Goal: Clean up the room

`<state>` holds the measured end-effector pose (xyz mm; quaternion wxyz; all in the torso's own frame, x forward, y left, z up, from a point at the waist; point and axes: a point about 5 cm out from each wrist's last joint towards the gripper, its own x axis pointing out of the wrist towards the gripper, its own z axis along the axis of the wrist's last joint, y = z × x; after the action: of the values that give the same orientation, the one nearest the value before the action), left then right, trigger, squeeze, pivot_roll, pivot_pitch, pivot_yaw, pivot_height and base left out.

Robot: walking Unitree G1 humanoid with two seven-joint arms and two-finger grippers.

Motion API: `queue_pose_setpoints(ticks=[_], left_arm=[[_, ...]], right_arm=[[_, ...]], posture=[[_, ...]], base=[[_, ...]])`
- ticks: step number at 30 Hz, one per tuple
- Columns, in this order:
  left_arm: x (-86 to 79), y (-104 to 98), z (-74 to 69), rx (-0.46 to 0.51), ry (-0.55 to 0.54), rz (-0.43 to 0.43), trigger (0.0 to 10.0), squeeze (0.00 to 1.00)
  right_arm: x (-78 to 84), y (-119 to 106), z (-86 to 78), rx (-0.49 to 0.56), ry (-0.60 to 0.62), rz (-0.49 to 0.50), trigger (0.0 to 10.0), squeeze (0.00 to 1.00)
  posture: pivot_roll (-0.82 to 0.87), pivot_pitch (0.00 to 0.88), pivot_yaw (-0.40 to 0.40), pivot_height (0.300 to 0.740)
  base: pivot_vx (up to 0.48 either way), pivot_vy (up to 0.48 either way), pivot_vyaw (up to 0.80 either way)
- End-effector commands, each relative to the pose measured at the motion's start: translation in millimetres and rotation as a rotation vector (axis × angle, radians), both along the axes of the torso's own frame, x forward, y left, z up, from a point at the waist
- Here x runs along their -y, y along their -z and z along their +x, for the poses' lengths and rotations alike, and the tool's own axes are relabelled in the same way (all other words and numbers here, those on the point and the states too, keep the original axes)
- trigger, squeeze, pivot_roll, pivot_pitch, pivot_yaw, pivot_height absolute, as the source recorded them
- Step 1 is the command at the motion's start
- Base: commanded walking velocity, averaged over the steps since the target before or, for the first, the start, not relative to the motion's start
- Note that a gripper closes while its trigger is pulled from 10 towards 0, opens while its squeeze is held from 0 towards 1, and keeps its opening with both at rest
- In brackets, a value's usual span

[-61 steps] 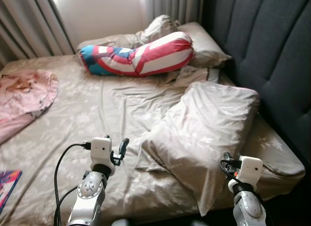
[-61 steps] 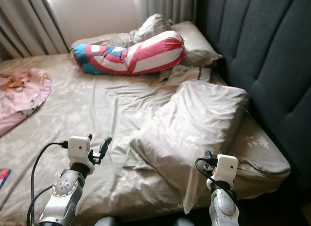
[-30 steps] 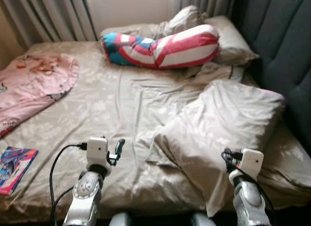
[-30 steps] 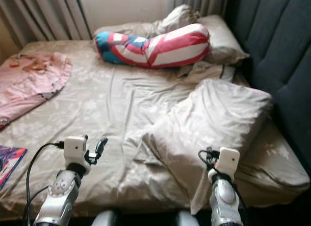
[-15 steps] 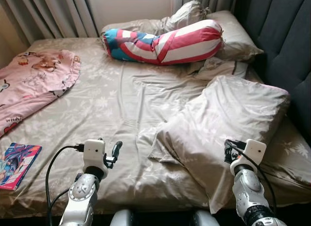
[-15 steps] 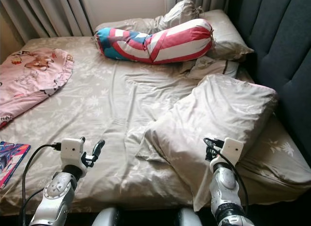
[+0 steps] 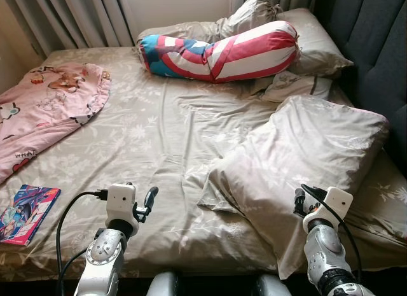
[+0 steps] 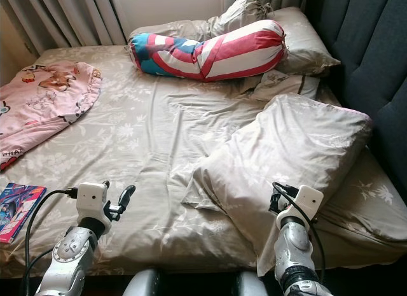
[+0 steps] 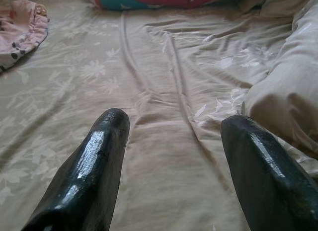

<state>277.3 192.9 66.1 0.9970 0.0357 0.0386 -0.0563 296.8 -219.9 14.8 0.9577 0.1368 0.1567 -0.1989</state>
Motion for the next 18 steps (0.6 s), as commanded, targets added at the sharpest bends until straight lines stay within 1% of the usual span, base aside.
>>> queue_pose_setpoints(ticks=[1, 2, 3, 4, 6, 7, 11, 12, 14, 17, 18], left_arm=[[-1.7, -1, -1.5, -0.004, 0.008, 0.020, 10.0, 0.00], [-1.4, -1, -1.1, -0.005, 0.010, 0.020, 10.0, 0.00], [-1.4, -1, -1.1, -0.005, 0.010, 0.020, 10.0, 0.00], [-1.0, -1, -0.8, -0.005, 0.010, 0.019, 10.0, 0.00], [-1.1, -1, -0.8, -0.005, 0.009, 0.019, 10.0, 0.00], [-1.1, -1, -0.7, -0.005, 0.009, 0.019, 10.0, 0.00], [-1.9, -1, -0.7, -0.007, 0.009, 0.021, 10.0, 0.00], [-1.9, -1, -0.7, -0.007, 0.009, 0.021, 10.0, 0.00], [-2.2, -2, -0.5, -0.008, 0.009, 0.022, 10.0, 0.00], [-2.4, -2, -0.3, -0.008, 0.010, 0.023, 10.0, 0.00], [-2.5, -3, 0.0, -0.007, 0.011, 0.024, 10.0, 0.00]], right_arm=[[-5.8, 10, -5.4, -0.052, 0.000, 0.034, 10.0, 0.00], [-8.1, 14, -7.7, -0.080, -0.006, 0.057, 10.0, 0.00], [-8.1, 14, -7.7, -0.080, -0.006, 0.057, 10.0, 0.00], [-9.0, 18, -10.1, -0.088, 0.014, 0.105, 10.0, 0.00], [-10.1, 24, -14.7, -0.122, 0.032, 0.150, 10.0, 0.00], [-10.3, 24, -15.0, -0.124, 0.033, 0.154, 10.0, 0.00], [-14.3, 35, -22.8, -0.208, 0.019, 0.171, 10.0, 0.00], [-14.4, 35, -23.3, -0.209, 0.020, 0.175, 10.0, 0.00], [-17.0, 38, -24.5, -0.220, 0.013, 0.213, 10.0, 0.00], [-19.1, 39, -25.2, -0.233, -0.002, 0.214, 10.0, 0.00], [-21.7, 40, -25.3, -0.251, -0.024, 0.213, 10.0, 0.00]], posture=[[-0.04, 0.062, 0.078, 0.629], [-0.05, 0.059, 0.078, 0.629], [-0.05, 0.059, 0.078, 0.629], [-0.04, 0.057, 0.077, 0.629], [-0.04, 0.056, 0.077, 0.629], [-0.04, 0.056, 0.077, 0.629], [-0.04, 0.061, 0.082, 0.629], [-0.04, 0.061, 0.082, 0.629], [-0.04, 0.063, 0.084, 0.629], [-0.04, 0.064, 0.086, 0.629], [-0.04, 0.070, 0.088, 0.629]], base=[[0.000, 0.000, 0.00], [0.000, 0.000, 0.00], [0.000, 0.000, 0.00], [0.000, 0.000, 0.00], [0.000, 0.000, 0.00], [0.000, 0.000, 0.00], [0.000, 0.000, 0.00], [0.000, 0.000, 0.00], [0.000, 0.000, 0.00], [0.000, 0.000, 0.00], [0.000, 0.000, 0.00]])
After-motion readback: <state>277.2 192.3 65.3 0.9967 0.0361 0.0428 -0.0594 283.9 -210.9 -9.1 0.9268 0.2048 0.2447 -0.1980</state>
